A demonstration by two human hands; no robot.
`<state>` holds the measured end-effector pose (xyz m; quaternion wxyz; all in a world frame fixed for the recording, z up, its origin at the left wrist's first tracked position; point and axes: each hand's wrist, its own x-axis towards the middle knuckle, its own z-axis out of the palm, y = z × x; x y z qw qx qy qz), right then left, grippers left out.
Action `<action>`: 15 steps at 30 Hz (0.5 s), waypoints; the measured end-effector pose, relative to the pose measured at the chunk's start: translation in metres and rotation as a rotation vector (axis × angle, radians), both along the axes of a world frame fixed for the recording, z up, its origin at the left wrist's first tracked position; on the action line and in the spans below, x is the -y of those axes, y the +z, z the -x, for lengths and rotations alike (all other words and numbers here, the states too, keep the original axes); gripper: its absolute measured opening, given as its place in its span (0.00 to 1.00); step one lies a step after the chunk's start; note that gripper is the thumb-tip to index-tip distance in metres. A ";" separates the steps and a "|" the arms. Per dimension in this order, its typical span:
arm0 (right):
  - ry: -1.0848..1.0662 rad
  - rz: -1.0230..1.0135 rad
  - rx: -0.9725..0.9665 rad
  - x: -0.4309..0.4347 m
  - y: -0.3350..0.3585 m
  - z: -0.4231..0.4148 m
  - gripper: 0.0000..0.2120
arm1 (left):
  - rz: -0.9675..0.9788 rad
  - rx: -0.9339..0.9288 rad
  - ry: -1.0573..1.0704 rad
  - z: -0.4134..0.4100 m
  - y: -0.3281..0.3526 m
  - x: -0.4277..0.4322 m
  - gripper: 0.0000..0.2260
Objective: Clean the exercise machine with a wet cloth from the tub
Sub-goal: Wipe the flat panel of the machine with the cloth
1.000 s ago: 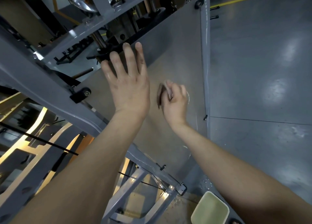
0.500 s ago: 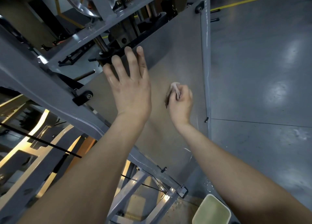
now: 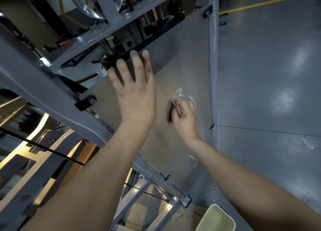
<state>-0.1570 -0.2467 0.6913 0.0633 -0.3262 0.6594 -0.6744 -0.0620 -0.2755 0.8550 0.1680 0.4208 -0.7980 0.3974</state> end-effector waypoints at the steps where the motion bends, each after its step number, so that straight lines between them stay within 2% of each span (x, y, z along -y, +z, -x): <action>1: -0.014 -0.024 0.023 0.004 0.005 0.011 0.09 | 0.000 0.002 0.002 0.000 0.000 0.000 0.48; 4: -0.116 -0.031 0.112 0.017 0.033 0.035 0.06 | -0.003 0.006 -0.003 0.000 0.000 0.000 0.47; 7: -0.105 -0.010 0.052 0.018 0.034 0.030 0.05 | -0.003 0.001 0.005 0.001 0.000 -0.001 0.48; 11: -0.140 -0.105 0.235 0.015 0.013 0.034 0.08 | 0.006 0.016 0.013 0.000 0.000 -0.001 0.49; 15: -0.032 -0.002 0.054 0.013 0.019 0.022 0.06 | 0.000 0.002 0.002 0.001 -0.001 0.000 0.48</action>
